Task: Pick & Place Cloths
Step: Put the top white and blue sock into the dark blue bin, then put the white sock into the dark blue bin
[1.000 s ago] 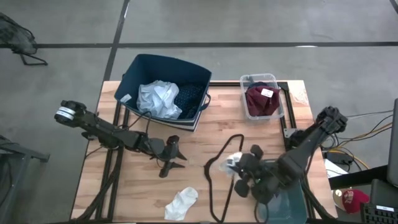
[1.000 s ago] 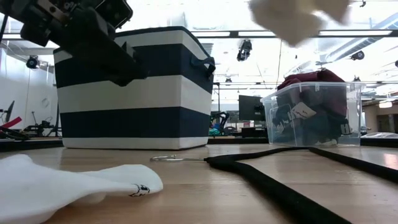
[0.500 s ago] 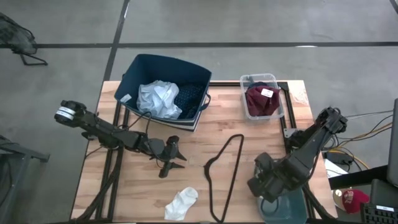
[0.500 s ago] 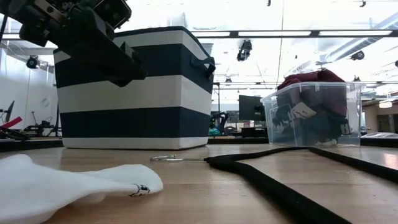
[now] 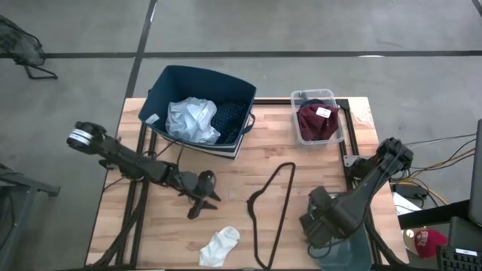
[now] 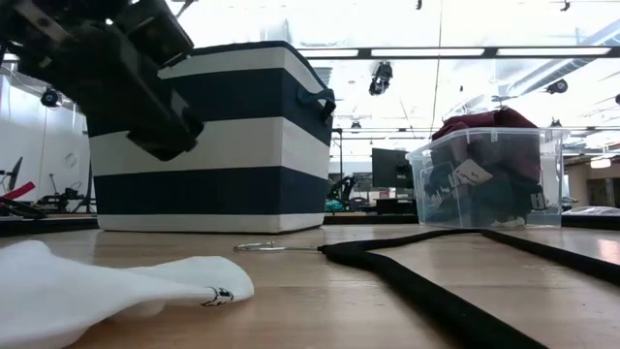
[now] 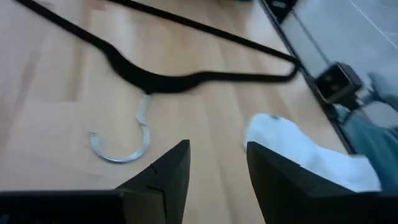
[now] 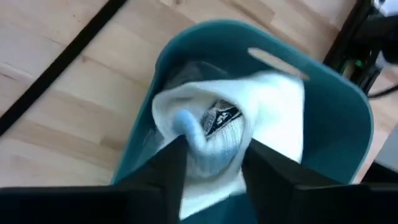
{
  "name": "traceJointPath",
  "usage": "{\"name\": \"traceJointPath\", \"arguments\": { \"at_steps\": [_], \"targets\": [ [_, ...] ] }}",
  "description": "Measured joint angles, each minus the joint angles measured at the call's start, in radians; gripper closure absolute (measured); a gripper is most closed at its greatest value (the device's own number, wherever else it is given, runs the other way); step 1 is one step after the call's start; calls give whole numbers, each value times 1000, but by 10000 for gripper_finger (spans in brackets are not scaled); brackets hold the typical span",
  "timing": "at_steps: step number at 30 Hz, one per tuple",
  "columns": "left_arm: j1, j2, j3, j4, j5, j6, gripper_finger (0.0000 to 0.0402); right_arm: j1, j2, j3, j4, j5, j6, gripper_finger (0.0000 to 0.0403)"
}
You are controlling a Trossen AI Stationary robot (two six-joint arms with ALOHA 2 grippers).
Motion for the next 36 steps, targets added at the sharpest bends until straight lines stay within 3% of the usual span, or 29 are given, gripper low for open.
{"name": "traceJointPath", "arguments": {
  "at_steps": [3, 8, 15, 25, 30, 36],
  "targets": [
    [-33, 27, -2, 35, 54, 0, 238, 0, 6, -7, 0, 35, -18, 227],
    [-91, 89, 22, 105, 245, 30, 238, 0, 4, -18, 0, 48, -8, 173],
    [-126, 222, 70, 93, 320, 104, 238, 0, -1, -18, 0, 47, -12, 133],
    [-128, 471, 211, 111, 321, 152, 238, 0, -1, -18, 0, 81, -12, 120],
    [-127, 549, 271, 122, 326, 178, 243, -1, -1, -18, 0, 97, -13, 131],
    [-128, 553, 280, 111, 318, 236, 315, 0, -2, -18, 0, 99, -20, 159]
  ]
}}
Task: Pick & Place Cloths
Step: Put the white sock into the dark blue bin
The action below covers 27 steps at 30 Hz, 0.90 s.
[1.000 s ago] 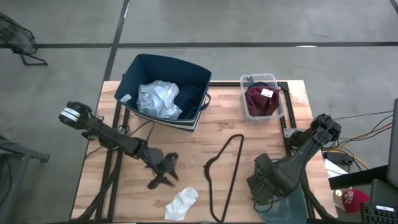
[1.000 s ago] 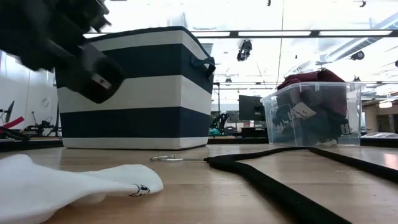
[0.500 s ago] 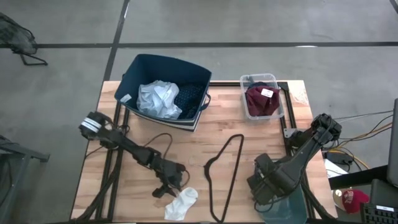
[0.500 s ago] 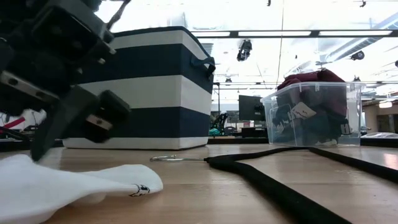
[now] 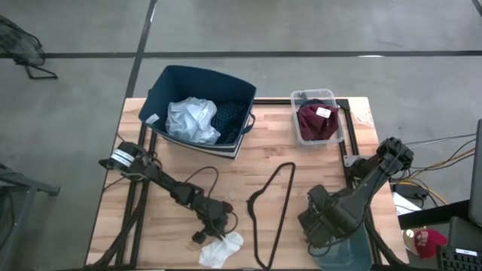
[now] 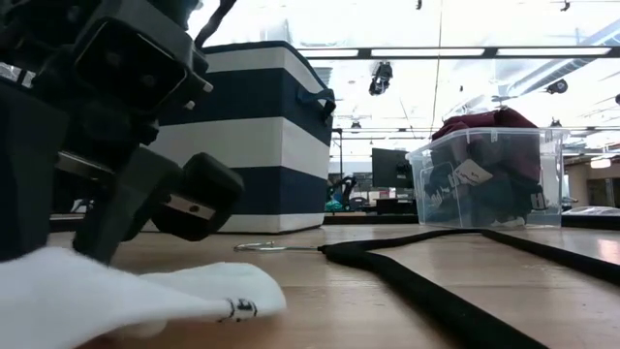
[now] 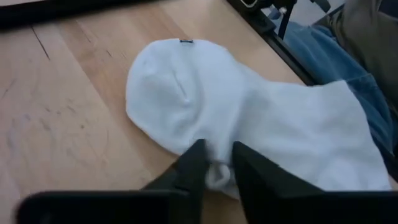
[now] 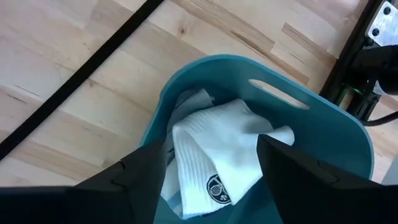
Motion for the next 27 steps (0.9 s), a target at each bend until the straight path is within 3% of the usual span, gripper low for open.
{"name": "traceJointPath", "arguments": {
  "at_steps": [4, 11, 17, 27],
  "targets": [
    [-2, -3, -4, -6, 3, 34, 387, 0, 0, 0, 0, 1, -1, 177],
    [-2, -21, -7, -24, 2, 61, 394, 0, -8, 13, 0, -2, -30, 203],
    [-1, -108, -9, -72, -43, 90, 396, 0, -22, 48, 0, 8, -94, 225],
    [0, -343, -12, -232, -204, 184, 395, 0, -42, 125, 69, 381, -283, 257]
  ]
}}
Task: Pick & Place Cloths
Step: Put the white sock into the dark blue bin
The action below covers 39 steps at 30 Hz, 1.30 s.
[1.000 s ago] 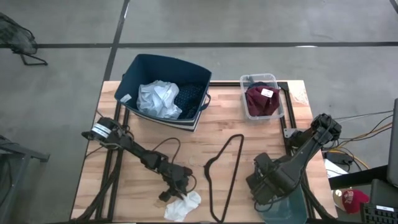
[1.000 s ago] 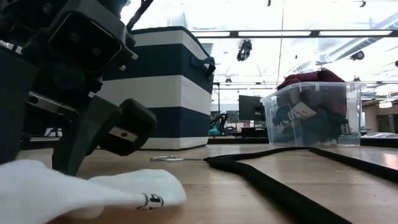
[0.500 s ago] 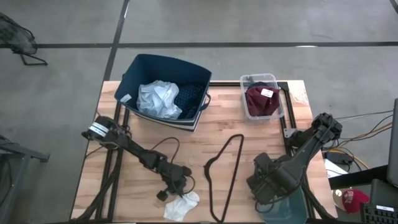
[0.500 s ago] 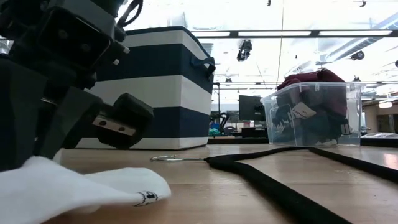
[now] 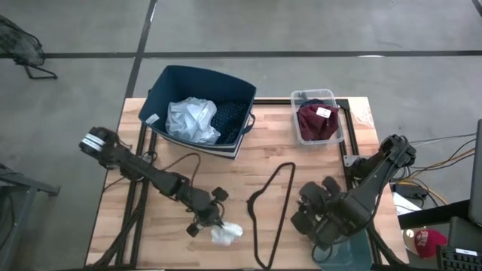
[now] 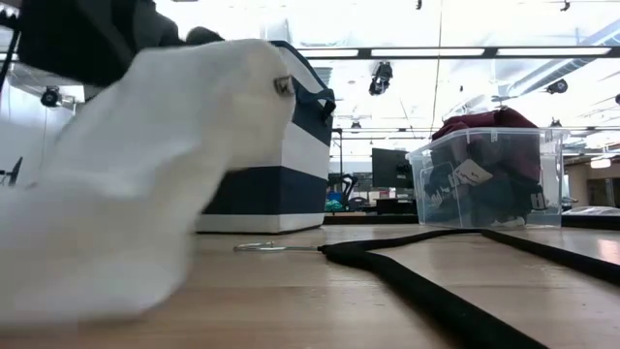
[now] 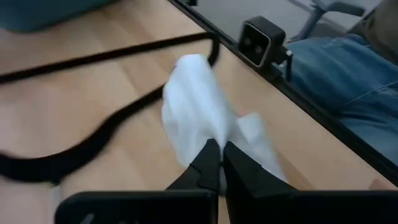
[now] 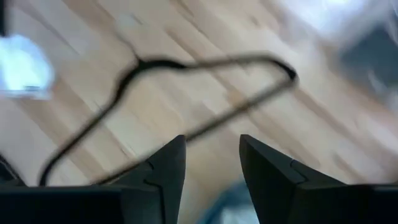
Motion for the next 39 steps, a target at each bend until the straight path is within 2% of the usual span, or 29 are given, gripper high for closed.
{"name": "traceJointPath", "arguments": {
  "at_steps": [4, 9, 16, 21, 27, 34, 39],
  "targets": [
    [0, -95, -4, -64, -71, 21, 395, -6, 2, -14, 115, 157, -154, 263],
    [3, -205, -36, -85, -118, 43, 395, -11, 2, -44, 345, 321, -397, 261],
    [7, -314, -69, -88, -211, 40, 395, -29, 2, -152, 751, 406, -804, 239],
    [8, -338, -70, -86, -301, -20, 394, -62, 3, -277, 1031, 407, -968, 217],
    [8, -345, -71, -78, -342, -54, 394, -110, 3, -438, 1341, 407, -1058, 177],
    [8, -346, -71, -44, -447, -77, 394, -143, 3, -599, 1677, 389, -1182, 124],
    [8, -347, -71, -16, -453, -78, 394, -158, 4, -678, 1859, 340, -1234, 100]
  ]
}}
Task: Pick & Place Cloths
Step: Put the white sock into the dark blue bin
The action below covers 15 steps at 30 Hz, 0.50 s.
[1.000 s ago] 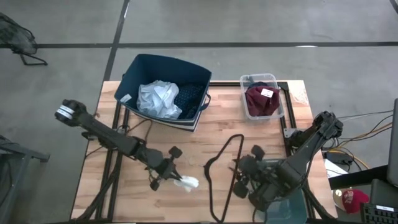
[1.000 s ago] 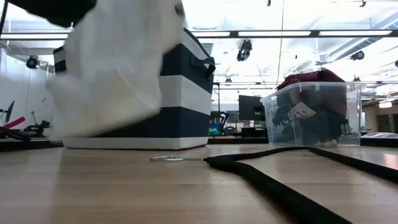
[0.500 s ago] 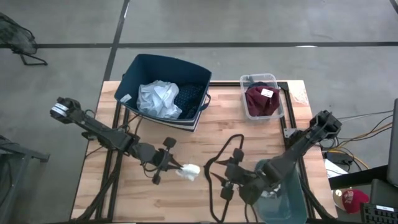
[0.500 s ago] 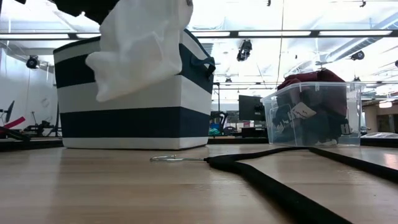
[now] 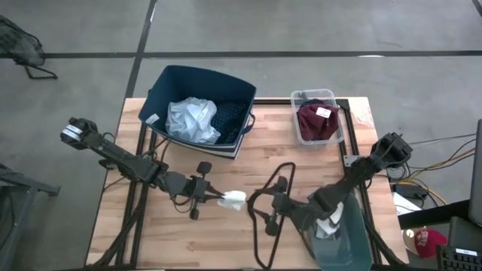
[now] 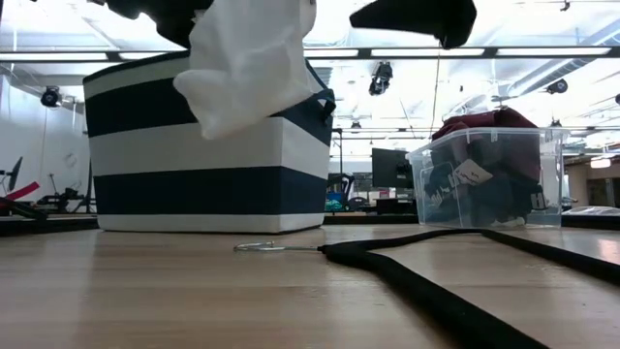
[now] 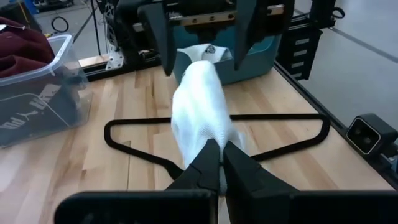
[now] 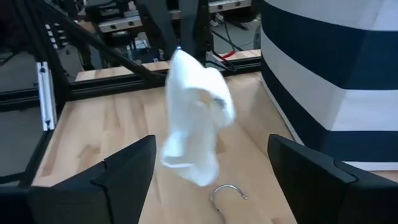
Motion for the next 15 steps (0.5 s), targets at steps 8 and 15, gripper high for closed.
{"name": "traceJointPath", "arguments": {
  "at_steps": [8, 15],
  "targets": [
    [-1, 0, 0, 45, 18, 1, 394, -40, 47, -14, 68, -13, -34, 94],
    [-1, 0, -2, 59, 14, 18, 394, -74, 137, 93, 103, -96, -194, 116]
  ]
}}
